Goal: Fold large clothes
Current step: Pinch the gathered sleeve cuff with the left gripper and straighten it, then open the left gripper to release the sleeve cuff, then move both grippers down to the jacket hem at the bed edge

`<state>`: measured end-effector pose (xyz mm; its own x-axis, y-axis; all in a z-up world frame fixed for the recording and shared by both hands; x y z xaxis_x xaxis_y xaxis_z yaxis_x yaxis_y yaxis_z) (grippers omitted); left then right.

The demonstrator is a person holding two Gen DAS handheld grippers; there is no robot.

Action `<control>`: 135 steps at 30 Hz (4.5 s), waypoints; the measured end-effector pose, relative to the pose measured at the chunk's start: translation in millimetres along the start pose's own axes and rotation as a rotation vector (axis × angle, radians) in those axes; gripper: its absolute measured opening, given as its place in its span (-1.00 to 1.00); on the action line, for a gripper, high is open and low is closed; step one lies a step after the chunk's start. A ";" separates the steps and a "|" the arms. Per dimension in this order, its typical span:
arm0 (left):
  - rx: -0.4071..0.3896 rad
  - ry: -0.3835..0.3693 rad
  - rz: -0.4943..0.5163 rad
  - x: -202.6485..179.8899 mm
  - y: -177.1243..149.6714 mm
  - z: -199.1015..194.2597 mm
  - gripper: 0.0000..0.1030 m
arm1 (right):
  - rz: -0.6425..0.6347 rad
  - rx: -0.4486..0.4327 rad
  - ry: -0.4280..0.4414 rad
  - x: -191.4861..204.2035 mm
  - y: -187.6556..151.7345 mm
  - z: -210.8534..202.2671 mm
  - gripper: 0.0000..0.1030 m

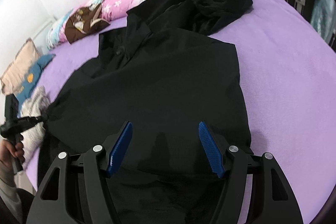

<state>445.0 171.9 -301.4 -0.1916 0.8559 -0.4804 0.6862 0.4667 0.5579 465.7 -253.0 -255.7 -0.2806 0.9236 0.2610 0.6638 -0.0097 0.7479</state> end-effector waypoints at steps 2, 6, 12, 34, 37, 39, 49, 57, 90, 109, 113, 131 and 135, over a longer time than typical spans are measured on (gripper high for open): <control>-0.008 0.012 0.008 1.3 1.2 -2.1 -0.91 | -0.014 0.005 -0.009 1.5 -0.5 1.1 0.30; -0.059 0.062 0.048 4.5 12.9 -15.8 -0.91 | -0.060 0.006 -0.029 4.4 -0.2 2.1 0.34; 0.020 0.134 0.090 19.4 -4.5 4.8 -0.80 | -0.140 0.120 -0.113 -4.5 -34.2 32.0 0.46; 0.040 0.233 0.202 17.1 -17.6 26.3 0.39 | -0.197 0.139 -0.150 -9.2 -59.6 37.8 0.63; -0.003 0.239 0.249 5.7 -14.4 10.9 0.88 | -0.182 0.117 -0.139 -3.5 -55.7 21.1 0.63; -0.017 0.244 0.262 3.2 -14.2 2.9 0.88 | -0.172 0.099 -0.133 -1.2 -53.0 10.3 0.63; -0.062 0.196 0.227 -1.6 -32.1 -40.3 0.88 | -0.118 0.029 -0.127 10.2 -60.4 -50.7 0.74; -0.100 0.222 0.282 -10.0 -59.4 -79.4 0.88 | -0.059 0.019 -0.129 8.4 -84.1 -86.8 0.74; 0.032 0.227 0.276 27.1 -204.8 -160.7 0.88 | 0.114 0.172 -0.149 8.9 -227.7 -193.2 0.75; 0.246 0.267 0.165 78.4 -279.9 -180.6 0.88 | 0.148 0.353 -0.143 23.7 -309.9 -211.2 0.75; 0.257 0.289 0.137 94.5 -286.1 -176.9 0.88 | 0.128 0.401 -0.139 28.5 -323.9 -204.2 0.75; 0.343 0.173 0.136 87.1 -315.4 -155.4 0.51 | 0.070 0.501 -0.073 48.7 -354.7 -177.2 0.16; 0.343 0.207 0.138 98.5 -309.8 -163.3 0.18 | 0.072 0.504 -0.060 53.1 -354.4 -180.0 -0.08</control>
<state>99.0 148.0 -411.1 -0.1945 0.9482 -0.2511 0.9024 0.2734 0.3332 90.7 -269.5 -397.1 -0.1913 0.9480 0.2542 0.9360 0.0983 0.3380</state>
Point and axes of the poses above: each gripper's, at about its wrist camera, not at the fingertips, and z roughly the way its jaws point, x to its left, y to its top, the point moved 8 cm from there along z, roughly the way its jaws point, and after that the axes turned 15 degrees about -x, right-handed, at the moved point
